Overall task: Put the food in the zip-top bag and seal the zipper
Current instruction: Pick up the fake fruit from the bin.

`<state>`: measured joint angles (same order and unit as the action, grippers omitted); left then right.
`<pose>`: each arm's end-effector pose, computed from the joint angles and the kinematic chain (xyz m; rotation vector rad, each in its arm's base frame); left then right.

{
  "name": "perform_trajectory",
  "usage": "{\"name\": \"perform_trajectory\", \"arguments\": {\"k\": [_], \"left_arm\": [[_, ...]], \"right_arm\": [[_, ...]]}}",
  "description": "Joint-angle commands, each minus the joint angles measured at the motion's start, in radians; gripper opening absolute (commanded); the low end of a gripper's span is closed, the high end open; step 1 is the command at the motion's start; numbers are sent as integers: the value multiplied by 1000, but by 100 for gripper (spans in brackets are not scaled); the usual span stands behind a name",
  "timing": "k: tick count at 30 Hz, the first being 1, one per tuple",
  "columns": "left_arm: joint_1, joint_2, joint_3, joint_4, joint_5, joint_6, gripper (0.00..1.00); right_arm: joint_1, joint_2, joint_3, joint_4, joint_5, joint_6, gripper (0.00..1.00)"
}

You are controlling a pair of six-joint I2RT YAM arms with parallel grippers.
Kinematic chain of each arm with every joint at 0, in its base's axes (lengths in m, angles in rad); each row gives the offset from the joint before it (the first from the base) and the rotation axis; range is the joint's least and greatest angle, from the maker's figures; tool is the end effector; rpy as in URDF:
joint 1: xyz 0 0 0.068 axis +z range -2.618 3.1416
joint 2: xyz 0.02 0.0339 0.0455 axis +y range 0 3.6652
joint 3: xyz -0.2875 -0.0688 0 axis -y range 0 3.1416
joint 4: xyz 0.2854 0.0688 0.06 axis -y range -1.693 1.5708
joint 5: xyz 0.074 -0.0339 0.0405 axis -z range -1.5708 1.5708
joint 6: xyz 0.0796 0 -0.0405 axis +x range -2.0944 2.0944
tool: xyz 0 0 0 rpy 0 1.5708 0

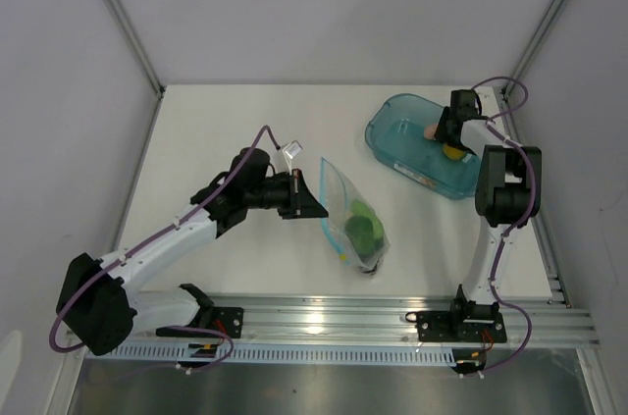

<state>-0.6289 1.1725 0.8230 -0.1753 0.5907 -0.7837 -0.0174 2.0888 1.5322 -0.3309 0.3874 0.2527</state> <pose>0.2314 -0.2232 0.2669 0.2261 2.3415 -1.4033 0.5290 -0.0393 0.1489 0.4885 2.3531 -0.3670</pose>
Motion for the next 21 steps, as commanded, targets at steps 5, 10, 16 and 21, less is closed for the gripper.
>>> {"name": "perform_trajectory", "arguments": {"k": [5,10,16,21], "left_arm": [[11,13,33,20,27,24,0],[11,3,33,14,26,21,1],[11,-20,28,-4,18,18,1],[11,-42,18,-6,15,9,1]], "right_arm": [[-21,28,34,50,-44,7,89],[-21,17,34,64,-125,-9,41],[-21,-44,3,47,-159,16,0],[-10,-186,-67,36,-176,26,0]]}}
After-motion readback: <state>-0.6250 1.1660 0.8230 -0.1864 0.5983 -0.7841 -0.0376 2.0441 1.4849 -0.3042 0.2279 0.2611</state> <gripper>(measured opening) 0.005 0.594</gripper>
